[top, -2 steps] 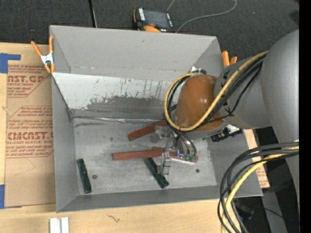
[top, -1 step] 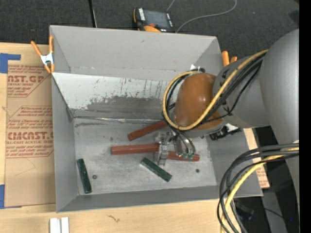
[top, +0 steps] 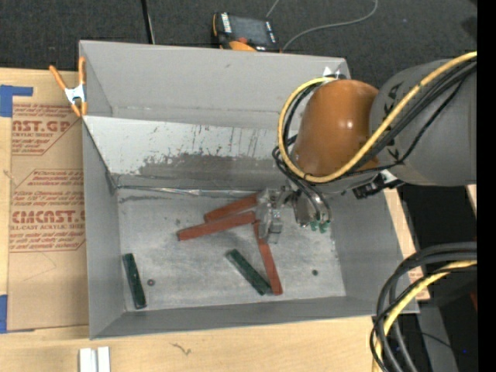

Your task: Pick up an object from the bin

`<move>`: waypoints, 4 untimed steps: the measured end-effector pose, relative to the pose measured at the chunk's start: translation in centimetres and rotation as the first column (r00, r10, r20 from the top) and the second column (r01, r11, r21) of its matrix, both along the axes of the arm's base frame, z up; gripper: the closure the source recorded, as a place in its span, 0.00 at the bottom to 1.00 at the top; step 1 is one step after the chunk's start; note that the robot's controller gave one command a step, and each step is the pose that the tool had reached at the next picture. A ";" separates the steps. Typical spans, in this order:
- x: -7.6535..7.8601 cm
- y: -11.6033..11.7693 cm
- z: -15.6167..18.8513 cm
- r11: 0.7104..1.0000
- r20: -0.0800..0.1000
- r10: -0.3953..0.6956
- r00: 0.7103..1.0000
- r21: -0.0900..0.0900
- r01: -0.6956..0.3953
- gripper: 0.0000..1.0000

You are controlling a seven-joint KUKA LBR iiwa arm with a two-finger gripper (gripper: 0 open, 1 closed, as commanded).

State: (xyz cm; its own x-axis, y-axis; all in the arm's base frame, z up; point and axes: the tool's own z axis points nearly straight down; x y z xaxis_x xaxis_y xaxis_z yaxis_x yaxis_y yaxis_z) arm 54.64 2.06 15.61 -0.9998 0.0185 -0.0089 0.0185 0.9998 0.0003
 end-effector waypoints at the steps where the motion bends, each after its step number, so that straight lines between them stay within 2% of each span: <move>1: -3.0 -8.8 -8.4 0.995 -0.006 0.104 0.995 0.006 -0.104 1.00; 2: -2.9 -8.8 -8.3 0.994 -0.007 0.110 0.994 0.001 -0.110 0.00; 3: -2.9 -8.8 -8.3 0.994 -0.006 0.110 0.994 0.002 -0.110 1.00; 4: -2.2 -10.8 2.6 0.997 0.000 0.075 0.997 -0.003 -0.075 1.00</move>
Offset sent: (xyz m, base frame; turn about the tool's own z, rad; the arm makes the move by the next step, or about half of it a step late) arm -0.0298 -0.0896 -0.0832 -0.1104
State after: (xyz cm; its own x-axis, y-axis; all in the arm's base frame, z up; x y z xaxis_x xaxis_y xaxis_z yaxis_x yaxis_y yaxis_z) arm 52.48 -8.76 18.24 -0.9984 -0.0566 -0.0094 -0.0566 0.9984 -0.0023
